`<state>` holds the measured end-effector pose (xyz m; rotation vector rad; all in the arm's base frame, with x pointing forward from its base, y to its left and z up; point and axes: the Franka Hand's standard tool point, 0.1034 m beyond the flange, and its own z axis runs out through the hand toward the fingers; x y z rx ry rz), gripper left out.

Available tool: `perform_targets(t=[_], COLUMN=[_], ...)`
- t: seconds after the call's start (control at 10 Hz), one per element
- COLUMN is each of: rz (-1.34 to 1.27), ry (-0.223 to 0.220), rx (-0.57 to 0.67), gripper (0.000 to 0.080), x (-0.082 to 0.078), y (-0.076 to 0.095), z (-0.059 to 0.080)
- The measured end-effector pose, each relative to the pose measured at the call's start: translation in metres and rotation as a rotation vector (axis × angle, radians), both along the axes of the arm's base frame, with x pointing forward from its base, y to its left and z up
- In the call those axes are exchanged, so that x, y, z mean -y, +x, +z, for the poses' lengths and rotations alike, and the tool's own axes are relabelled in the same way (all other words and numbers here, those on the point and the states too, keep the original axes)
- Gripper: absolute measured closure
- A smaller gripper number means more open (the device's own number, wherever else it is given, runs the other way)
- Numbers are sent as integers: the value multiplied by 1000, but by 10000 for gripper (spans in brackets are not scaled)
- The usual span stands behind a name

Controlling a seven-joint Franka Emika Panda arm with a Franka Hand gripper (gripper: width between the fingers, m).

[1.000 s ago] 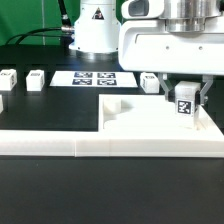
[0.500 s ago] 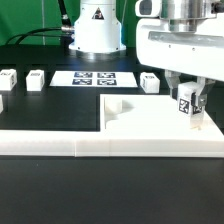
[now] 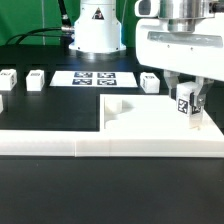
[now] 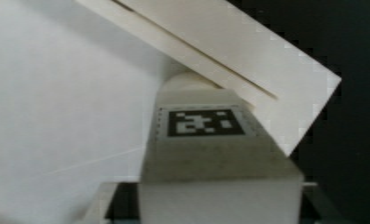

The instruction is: Assemble square table

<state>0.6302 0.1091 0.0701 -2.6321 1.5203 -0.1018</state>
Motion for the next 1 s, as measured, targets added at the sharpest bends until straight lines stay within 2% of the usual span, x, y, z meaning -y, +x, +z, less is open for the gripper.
perform_targets(t=[0.4, 0.5, 0.9, 1.0], rz=[-391, -463, -433, -290], ry=[58, 85, 86, 65], rx=[-1, 2, 4, 12], gripper=[509, 509, 487, 296], x=[-3, -1, 0, -1], y=[-4, -4, -5, -5], z=[0, -1, -1, -1])
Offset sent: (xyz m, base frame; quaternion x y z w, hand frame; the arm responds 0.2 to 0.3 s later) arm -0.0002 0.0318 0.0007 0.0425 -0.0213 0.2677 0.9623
